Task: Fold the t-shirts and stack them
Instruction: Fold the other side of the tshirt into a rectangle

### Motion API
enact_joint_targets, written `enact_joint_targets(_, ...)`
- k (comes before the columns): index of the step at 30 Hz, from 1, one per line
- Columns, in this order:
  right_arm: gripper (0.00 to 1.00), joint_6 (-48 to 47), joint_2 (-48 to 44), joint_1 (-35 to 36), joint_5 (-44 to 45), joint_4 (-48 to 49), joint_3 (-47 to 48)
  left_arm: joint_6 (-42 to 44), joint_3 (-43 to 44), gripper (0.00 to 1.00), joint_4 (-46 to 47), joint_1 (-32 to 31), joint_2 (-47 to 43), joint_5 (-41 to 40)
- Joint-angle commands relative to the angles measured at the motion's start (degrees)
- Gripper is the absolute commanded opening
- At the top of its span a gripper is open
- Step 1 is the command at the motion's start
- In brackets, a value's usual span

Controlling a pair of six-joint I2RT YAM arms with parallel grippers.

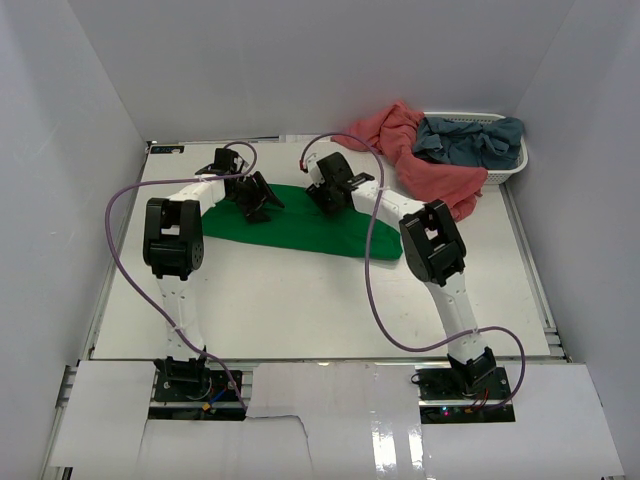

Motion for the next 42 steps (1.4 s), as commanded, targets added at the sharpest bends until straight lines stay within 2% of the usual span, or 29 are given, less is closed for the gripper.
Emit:
enact_joint_targets(1, 0.64, -0.23, -7.13, 0.11, 4.51, 13.66, -3.45, 0.93, 0.10, 0.69, -0.77, 0.37, -1.70, 0.50)
enact_joint_targets(4, 0.75, 0.92, -11.27, 0.11, 5.04, 20.28, -9.07, 1.19, 0.28, 0.69, -1.12, 0.37, -1.70, 0.24)
enact_joint_targets(8, 0.81, 1.62, -14.44, 0.11, 4.96, 23.54, -13.38, 1.54, 0.63, 0.69, -1.38, 0.37, -2.05, -0.21)
enact_joint_targets(12, 0.83, 2.41, -17.16, 0.02, 4.17, 24.77, -15.67, 1.89, 0.81, 0.69, -1.91, 0.37, -2.31, -0.64)
enact_joint_targets(16, 0.80, 5.74, -18.49, 0.02, 2.59, 21.36, -15.94, 2.60, 0.55, 0.69, -2.00, 0.37, -2.93, -0.21)
enact_joint_targets(19, 0.59, 10.57, -19.37, -0.15, 0.74, 15.47, -15.85, 4.52, 0.37, 0.69, -2.70, 0.20, -3.71, -0.47)
enact_joint_targets(20, 0.33, 12.15, -19.45, -0.33, 0.39, 12.06, -15.59, 5.23, 0.28, 0.69, -3.22, 0.11, -3.98, -1.25)
enact_joint_targets(22, 0.09, 15.59, -19.19, -0.85, -3.20, 8.79, -14.36, 6.89, 0.72, 0.69, -4.28, -0.24, -4.59, -2.31)
enact_joint_targets(23, 0.08, 17.51, -19.02, -0.94, -4.09, 7.38, -14.10, 7.17, 0.72, 0.68, -4.89, -0.24, -4.77, -2.84)
enact_joint_targets(33, 0.09, 21.83, -14.62, -1.03, -11.21, -1.76, -8.03, 8.40, 0.63, 0.68, -5.86, -0.42, -6.01, -3.99)
enact_joint_targets(34, 0.22, 21.92, -14.27, -1.03, -11.30, -2.21, -7.33, 8.40, 0.55, 0.68, -5.95, -0.42, -6.01, -3.90)
enact_joint_targets(37, 0.39, 22.62, -13.48, -1.03, -10.95, -2.39, -6.18, 8.49, 0.28, 0.68, -5.95, -0.42, -5.83, -3.63)
enact_joint_targets(39, 0.43, 24.02, -12.43, -1.12, -10.34, -2.91, -4.61, 8.57, 0.28, 0.68, -5.95, -0.42, -5.66, -3.46)
enact_joint_targets(42, 0.43, 27.09, -9.97, -1.65, -10.95, -5.81, 0.03, 8.57, 0.37, 0.68, -6.04, -0.42, -5.30, -3.37)
